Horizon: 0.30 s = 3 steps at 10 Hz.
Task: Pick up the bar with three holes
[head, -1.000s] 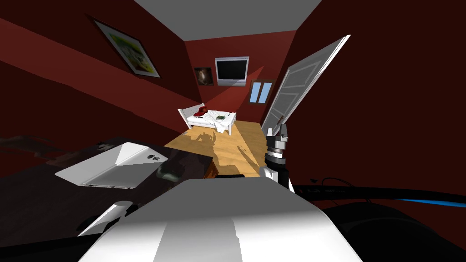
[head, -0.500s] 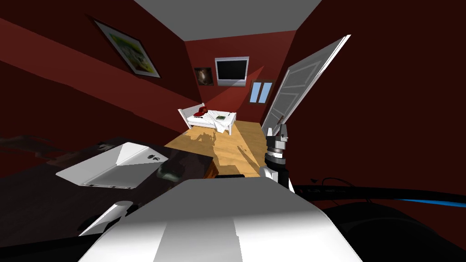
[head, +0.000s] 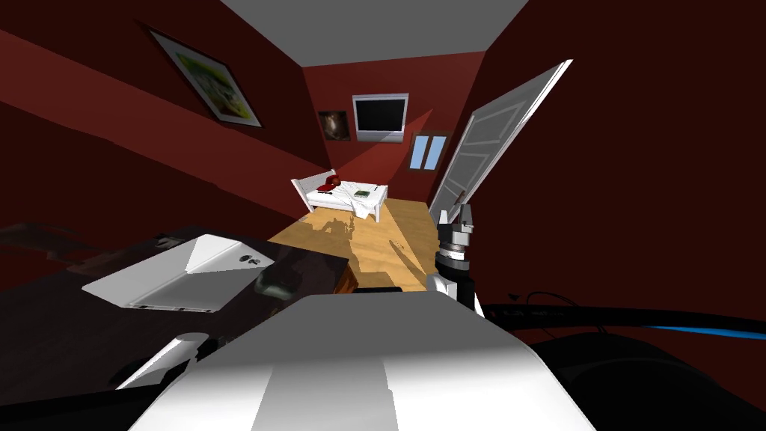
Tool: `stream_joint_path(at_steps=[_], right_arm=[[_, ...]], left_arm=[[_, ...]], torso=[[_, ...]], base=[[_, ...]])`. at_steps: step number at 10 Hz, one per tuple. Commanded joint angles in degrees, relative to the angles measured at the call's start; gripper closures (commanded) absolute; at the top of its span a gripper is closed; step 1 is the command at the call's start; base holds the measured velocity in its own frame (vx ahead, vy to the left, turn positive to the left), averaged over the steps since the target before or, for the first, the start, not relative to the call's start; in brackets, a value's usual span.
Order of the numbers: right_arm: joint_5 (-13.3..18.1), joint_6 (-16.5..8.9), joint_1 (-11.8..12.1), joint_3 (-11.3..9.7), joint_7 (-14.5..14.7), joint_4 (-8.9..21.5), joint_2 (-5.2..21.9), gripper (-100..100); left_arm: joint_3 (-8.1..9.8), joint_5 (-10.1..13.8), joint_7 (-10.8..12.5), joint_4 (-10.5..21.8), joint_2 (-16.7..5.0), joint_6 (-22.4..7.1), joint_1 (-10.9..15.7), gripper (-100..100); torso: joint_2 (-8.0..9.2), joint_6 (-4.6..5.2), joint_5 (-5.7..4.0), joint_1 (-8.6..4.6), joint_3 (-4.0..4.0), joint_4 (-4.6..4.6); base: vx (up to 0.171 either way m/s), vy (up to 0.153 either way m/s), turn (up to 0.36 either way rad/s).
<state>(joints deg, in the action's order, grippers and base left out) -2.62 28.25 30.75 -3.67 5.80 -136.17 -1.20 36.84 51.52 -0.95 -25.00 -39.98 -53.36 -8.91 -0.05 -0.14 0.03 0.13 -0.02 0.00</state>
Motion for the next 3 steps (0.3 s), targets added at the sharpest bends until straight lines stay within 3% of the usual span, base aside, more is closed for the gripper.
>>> stream_joint_path(at_steps=[1, 2, 3], right_arm=[[0.00, 0.00, 0.00, 0.00, 0.00, 0.00, 0.00, 0], [0.00, 0.00, 0.00, 0.00, 0.00, 0.00, 0.00, 0], [0.00, 0.00, 0.00, 0.00, 0.00, 0.00, 0.00, 0]], left_arm=[[-0.02, -0.12, 0.87, -1.76, 0.33, -0.69, -0.88, 100], [0.00, -0.05, 0.40, -1.07, 0.20, -0.40, -0.56, 100], [-0.01, -0.07, 0.52, -1.21, 0.23, -0.50, -0.62, 0]], torso=[[0.00, 0.00, 0.00, 0.00, 0.00, 0.00], [0.02, -0.01, 0.01, 0.04, 0.01, 0.00], [0.02, 0.00, 0.02, 0.10, 0.01, 0.01]], base=[[0.001, -0.023, 0.004], [0.000, -0.008, 0.002], [0.000, 0.000, 0.000]])
